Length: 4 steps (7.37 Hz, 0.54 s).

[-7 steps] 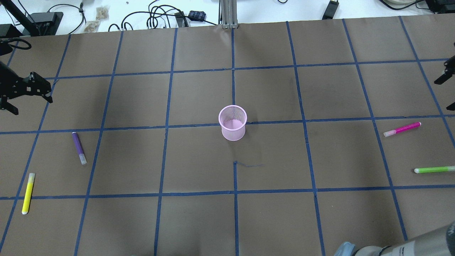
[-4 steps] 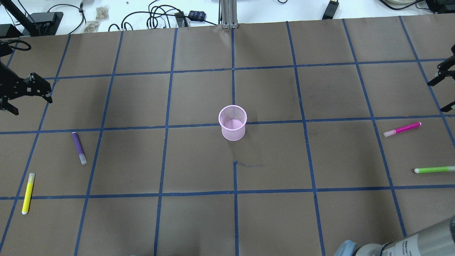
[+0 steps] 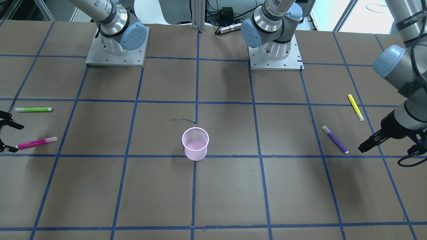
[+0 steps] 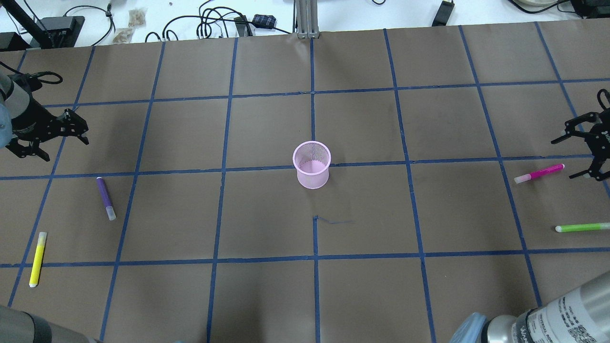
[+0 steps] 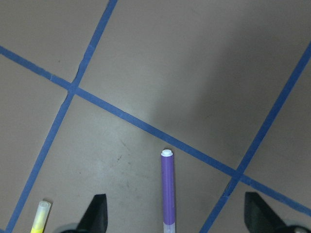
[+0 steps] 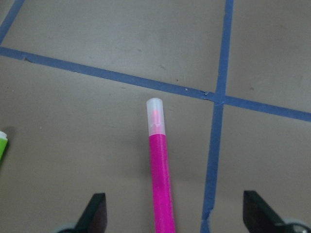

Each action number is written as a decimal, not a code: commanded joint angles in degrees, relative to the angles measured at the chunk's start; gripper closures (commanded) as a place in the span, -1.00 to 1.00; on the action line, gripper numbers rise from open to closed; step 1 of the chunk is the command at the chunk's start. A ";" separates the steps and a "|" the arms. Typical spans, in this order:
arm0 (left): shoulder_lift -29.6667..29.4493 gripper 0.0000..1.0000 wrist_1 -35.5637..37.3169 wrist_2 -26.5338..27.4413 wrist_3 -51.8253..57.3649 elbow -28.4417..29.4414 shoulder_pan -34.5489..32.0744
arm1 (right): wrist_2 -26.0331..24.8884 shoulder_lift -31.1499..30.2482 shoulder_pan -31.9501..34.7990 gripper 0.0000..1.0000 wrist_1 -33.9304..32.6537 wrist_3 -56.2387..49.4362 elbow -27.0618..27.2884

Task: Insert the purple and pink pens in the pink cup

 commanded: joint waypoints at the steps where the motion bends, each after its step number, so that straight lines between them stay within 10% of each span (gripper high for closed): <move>1: -3.46 -1.00 0.63 -0.19 -0.12 -0.14 0.00 | -0.79 0.22 -0.15 -1.00 -1.75 -1.09 2.03; 4: -7.24 -1.00 0.46 0.07 -3.18 -0.14 0.00 | -0.88 1.27 -0.15 -0.91 -2.97 -0.91 2.56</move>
